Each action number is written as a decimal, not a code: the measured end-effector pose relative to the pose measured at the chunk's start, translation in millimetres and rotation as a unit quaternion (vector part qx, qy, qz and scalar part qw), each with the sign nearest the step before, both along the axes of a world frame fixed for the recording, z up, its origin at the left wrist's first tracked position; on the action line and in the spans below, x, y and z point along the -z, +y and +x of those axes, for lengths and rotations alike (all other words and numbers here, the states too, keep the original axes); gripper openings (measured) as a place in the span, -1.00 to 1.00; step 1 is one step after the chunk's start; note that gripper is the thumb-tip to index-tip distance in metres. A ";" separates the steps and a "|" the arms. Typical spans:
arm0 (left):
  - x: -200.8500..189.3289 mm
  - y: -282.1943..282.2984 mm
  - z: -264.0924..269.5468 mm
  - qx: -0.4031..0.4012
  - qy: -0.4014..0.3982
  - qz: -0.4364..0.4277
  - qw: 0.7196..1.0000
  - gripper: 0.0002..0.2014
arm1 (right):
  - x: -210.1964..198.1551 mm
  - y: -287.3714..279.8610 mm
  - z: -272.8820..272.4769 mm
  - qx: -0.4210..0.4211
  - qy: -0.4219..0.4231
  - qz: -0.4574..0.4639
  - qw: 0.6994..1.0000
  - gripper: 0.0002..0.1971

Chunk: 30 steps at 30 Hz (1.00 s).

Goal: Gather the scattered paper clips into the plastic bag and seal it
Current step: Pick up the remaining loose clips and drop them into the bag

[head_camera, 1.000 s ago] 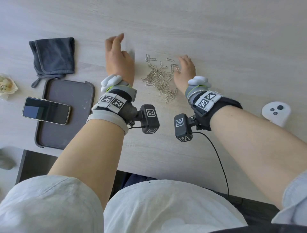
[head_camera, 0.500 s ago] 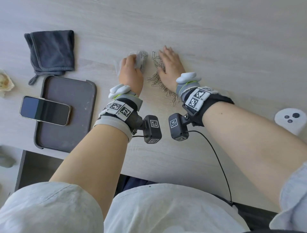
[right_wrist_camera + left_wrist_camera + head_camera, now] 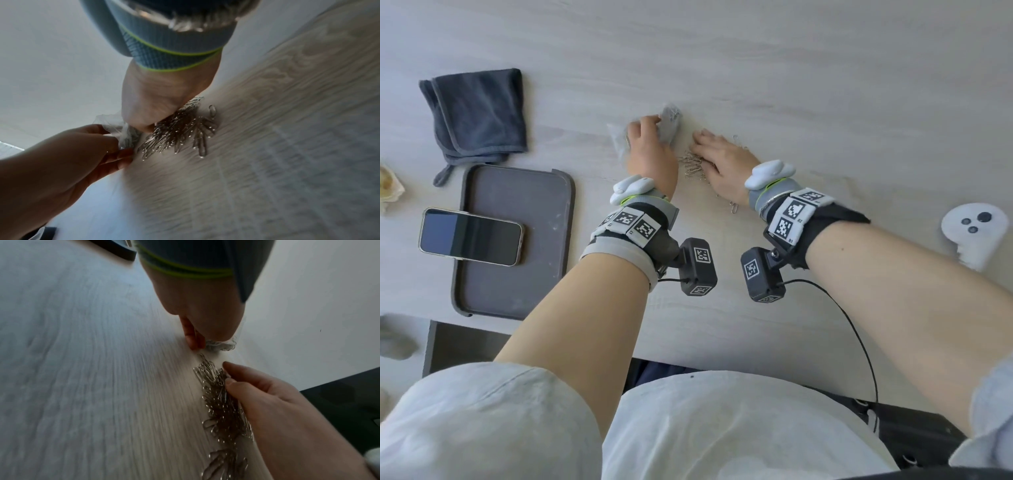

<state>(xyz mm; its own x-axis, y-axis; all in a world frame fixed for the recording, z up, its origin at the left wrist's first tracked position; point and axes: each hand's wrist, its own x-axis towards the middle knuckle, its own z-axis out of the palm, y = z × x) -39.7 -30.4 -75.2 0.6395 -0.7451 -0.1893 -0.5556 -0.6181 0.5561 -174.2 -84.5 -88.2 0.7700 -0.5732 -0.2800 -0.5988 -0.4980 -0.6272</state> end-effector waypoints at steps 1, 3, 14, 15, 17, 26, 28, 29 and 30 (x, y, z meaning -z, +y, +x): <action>-0.3 1.1 -1.4 0.006 -0.004 0.000 1.000 -0.59 | -0.1 0.6 -3.6 0.014 -0.004 -0.001 1.000 -0.52; -0.2 3.0 -3.4 0.014 -0.003 -0.005 1.000 -0.57 | 0.1 -0.8 -10.8 0.049 -0.008 -0.025 0.998 -0.48; 0.3 4.2 -24.0 0.060 0.049 -0.056 0.995 -0.63 | -2.1 18.8 -30.8 0.106 0.035 -0.055 0.992 -0.34; 0.3 4.2 -22.6 0.058 0.052 -0.051 0.996 -0.63 | -4.3 19.6 -35.1 0.151 0.033 -0.084 0.984 -0.31; 0.5 5.0 -21.8 0.051 0.053 -0.046 0.996 -0.63 | -9.1 23.6 -41.9 0.250 0.025 -0.072 0.965 -0.22; 8.4 6.5 -20.2 0.038 0.098 -0.058 0.993 -0.64 | -7.1 27.4 -12.0 0.224 0.059 -0.001 0.973 0.04; 8.1 6.6 -19.5 0.038 0.106 -0.054 0.992 -0.63 | -6.9 21.4 -1.7 0.210 0.058 -0.013 0.976 -0.08; 7.3 6.6 -20.7 0.040 0.110 -0.051 0.992 -0.62 | -7.0 19.0 1.4 0.204 0.060 -0.016 0.977 -0.15; 5.7 5.9 -21.8 0.043 0.111 -0.044 0.992 -0.60 | -6.8 17.0 4.0 0.201 0.061 -0.019 0.978 -0.22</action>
<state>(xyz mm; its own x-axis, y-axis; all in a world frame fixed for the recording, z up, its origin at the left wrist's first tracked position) -61.6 -24.5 -80.9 0.5231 -0.8148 -0.2498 -0.4614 -0.5172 0.7209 -170.2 -67.6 -81.4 0.4433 -0.8339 -0.3287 -0.8198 -0.2289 -0.5249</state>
